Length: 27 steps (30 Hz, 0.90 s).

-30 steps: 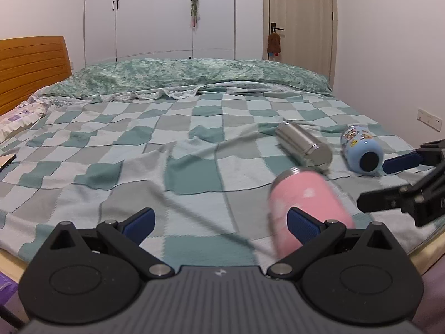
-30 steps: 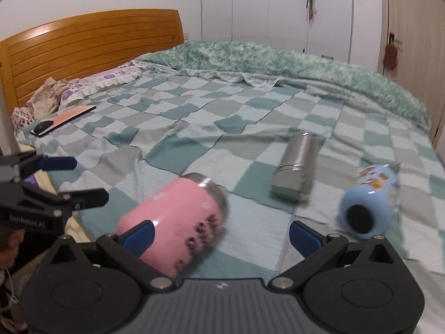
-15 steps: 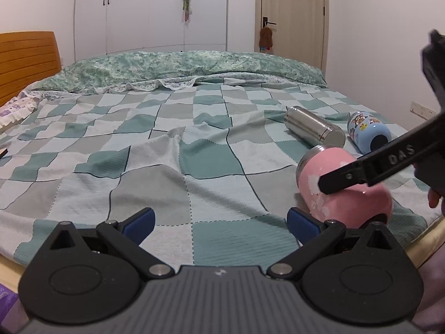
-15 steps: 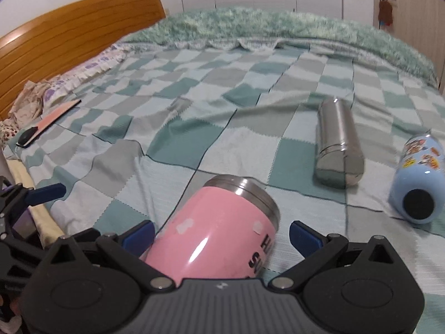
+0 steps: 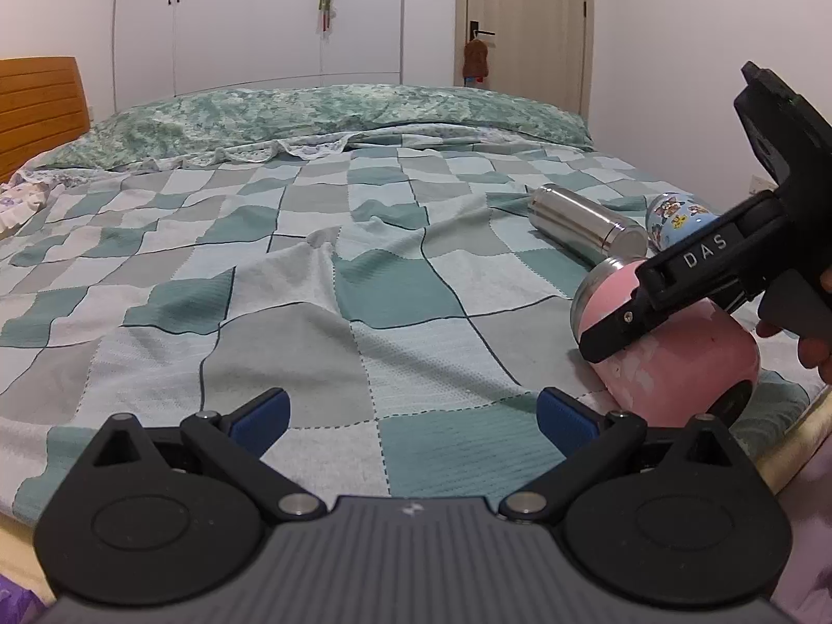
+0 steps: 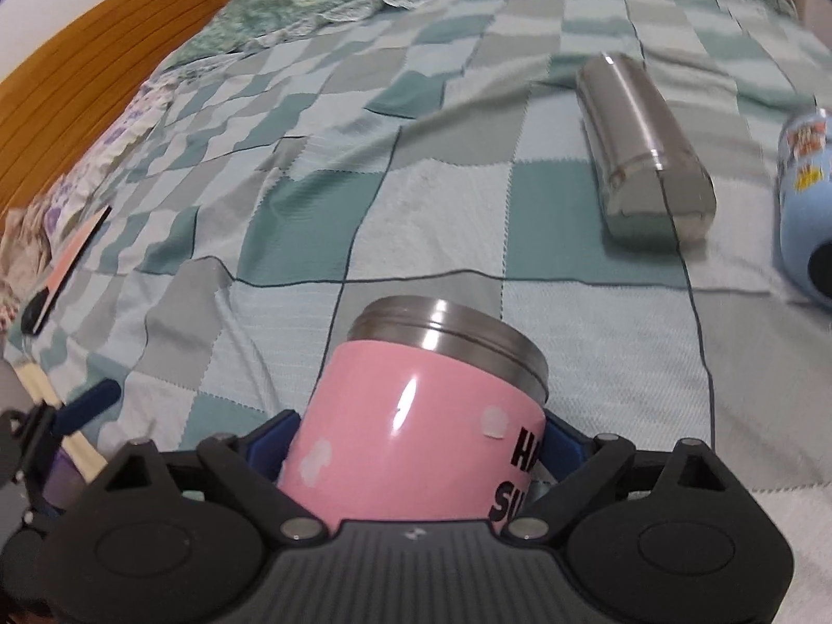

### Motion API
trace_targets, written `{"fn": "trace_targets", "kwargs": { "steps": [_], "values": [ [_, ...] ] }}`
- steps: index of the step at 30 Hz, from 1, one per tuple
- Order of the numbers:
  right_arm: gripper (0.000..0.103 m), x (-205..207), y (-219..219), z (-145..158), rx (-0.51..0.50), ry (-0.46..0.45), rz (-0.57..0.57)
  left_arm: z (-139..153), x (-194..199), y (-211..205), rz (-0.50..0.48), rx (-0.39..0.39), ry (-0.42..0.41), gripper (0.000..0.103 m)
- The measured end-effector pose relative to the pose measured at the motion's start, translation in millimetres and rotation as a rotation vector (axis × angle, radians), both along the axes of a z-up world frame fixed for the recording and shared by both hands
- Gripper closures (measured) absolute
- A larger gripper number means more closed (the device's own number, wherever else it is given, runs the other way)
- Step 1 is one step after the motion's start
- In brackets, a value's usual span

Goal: Flip cup upright
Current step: 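Lift the pink cup with the right gripper and rotate it rim-up, then lower the upright pink cup onto the blanket with the right gripper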

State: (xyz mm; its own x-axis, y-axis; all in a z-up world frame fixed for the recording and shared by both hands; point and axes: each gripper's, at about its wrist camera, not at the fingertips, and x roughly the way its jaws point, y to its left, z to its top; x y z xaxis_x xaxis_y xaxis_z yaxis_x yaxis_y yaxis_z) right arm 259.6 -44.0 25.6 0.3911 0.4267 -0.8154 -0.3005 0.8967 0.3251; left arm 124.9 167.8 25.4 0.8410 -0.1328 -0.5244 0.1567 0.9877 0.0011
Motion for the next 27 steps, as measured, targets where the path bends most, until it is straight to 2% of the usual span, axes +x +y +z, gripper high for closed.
{"fn": "trace_targets", "kwargs": {
  "steps": [6,12,14,19,27],
  "values": [
    [0.010,-3,0,4,0.004,-0.003,-0.013,1,0,2,0.008,-0.013,-0.006,0.000],
    [0.014,-22,-12,14,0.102,-0.111,-0.021,4,-1,5,0.009,-0.008,-0.006,0.000],
    [0.016,-30,-12,21,0.128,-0.178,-0.010,6,-1,5,0.009,0.000,-0.005,0.000],
    [0.017,-53,2,35,0.106,-0.394,0.061,10,-2,7,0.022,0.005,-0.011,0.000],
    [0.018,-71,49,40,-0.017,-0.710,0.166,13,-10,16,0.079,-0.006,-0.031,0.000]
  ]
}}
